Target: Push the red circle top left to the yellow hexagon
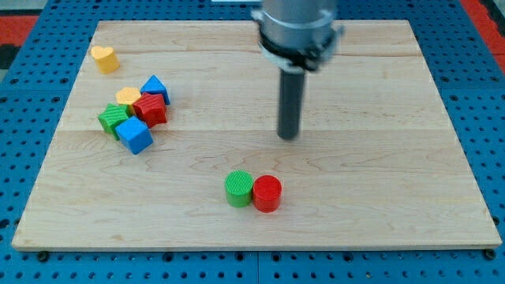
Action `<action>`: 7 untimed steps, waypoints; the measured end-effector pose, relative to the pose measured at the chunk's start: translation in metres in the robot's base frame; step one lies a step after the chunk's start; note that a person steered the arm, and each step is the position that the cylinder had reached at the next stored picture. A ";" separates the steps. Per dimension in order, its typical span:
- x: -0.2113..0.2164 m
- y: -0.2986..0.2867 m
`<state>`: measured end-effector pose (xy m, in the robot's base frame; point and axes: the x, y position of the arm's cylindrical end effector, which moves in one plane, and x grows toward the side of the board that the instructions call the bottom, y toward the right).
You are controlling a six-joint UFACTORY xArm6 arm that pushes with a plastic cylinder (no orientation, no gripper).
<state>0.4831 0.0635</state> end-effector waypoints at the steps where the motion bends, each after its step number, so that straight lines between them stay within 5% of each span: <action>1: 0.058 0.020; 2: 0.126 0.009; 6: 0.002 -0.073; 7: 0.016 -0.077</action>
<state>0.4994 -0.0140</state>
